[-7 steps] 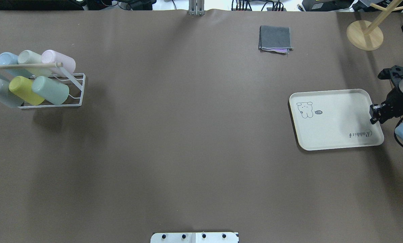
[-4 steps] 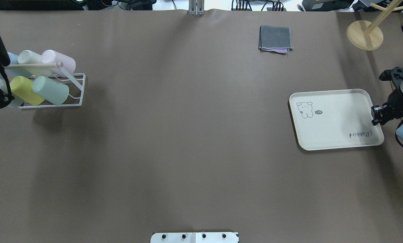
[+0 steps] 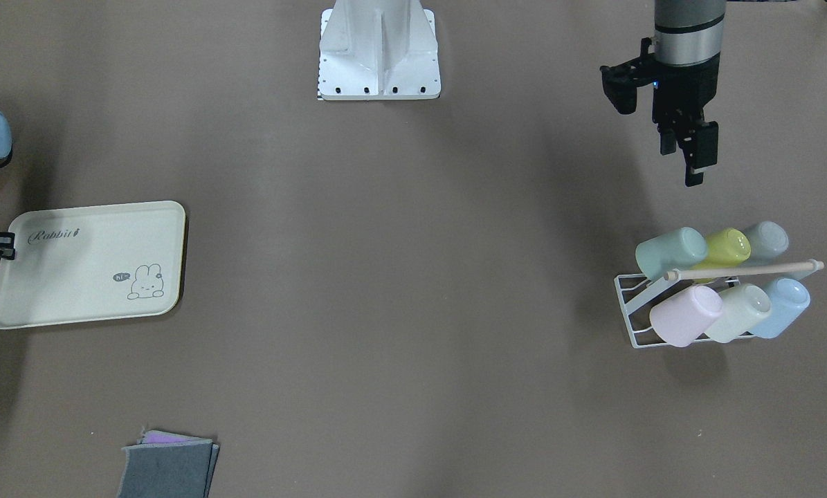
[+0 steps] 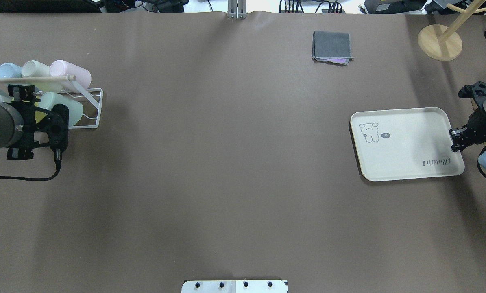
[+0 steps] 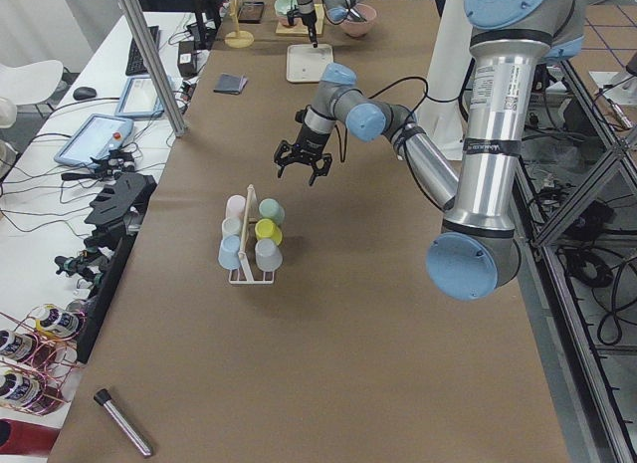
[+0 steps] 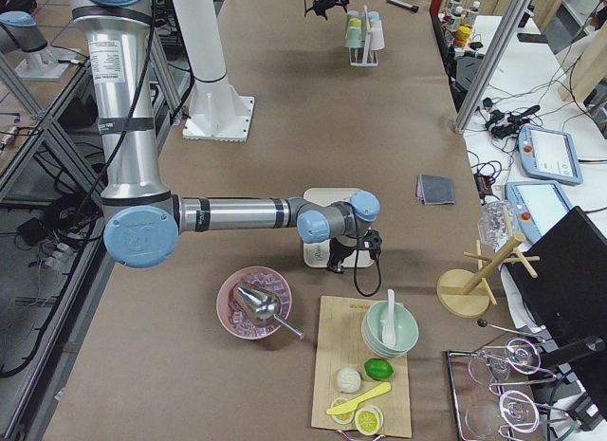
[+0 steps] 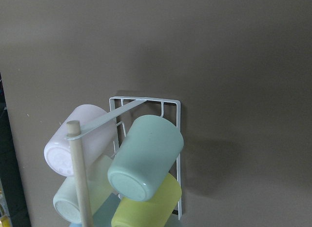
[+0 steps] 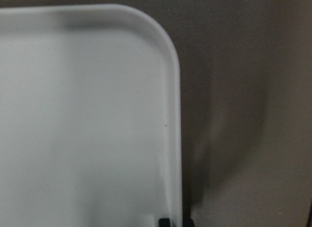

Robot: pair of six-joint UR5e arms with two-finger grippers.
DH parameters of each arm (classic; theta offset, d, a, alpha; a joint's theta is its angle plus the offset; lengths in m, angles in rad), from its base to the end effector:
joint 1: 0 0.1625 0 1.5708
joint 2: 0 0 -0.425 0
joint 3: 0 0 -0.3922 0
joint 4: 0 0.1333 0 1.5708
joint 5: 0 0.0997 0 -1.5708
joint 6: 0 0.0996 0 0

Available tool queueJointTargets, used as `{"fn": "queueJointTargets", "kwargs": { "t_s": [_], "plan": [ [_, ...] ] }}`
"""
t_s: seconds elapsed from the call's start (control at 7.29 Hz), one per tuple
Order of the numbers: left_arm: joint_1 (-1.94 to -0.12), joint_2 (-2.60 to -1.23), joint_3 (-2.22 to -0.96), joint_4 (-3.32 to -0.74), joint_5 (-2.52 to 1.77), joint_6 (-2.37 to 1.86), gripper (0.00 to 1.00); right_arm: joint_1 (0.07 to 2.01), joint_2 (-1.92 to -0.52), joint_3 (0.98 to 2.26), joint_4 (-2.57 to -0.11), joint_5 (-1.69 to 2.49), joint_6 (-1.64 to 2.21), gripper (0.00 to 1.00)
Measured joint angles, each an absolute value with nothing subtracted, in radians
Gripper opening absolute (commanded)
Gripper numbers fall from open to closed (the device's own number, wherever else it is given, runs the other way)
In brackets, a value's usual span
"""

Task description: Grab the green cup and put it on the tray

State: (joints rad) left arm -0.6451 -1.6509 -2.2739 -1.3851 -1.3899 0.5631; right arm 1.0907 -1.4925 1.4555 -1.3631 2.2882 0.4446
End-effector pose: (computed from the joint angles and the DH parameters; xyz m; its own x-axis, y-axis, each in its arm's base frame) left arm 0.2682 -0.3911 0.3343 0.2159 0.8785 0.4261 -0.9175 0.0333 0.3963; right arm -0.1875 -0.5069 0.6577 0.7526 -0.0277 0.6579 0.1456 0.9814 -0.1253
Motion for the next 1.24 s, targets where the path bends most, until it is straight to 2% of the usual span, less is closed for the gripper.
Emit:
{"fn": "queueJointTargets", "kwargs": {
  "t_s": [0.55,1.24],
  "plan": [
    [-0.430,-1.654,-2.228,-1.304,-0.994,0.750,0.99,1.091,-1.493,1.460,-1.364,2.291,0.445,0.00],
    [-0.344,-1.743,-1.933,-1.264,-0.743,0.774,0.99,1.141,-1.503,1.529,-1.365,2.320,0.447,0.00]
  ]
}}
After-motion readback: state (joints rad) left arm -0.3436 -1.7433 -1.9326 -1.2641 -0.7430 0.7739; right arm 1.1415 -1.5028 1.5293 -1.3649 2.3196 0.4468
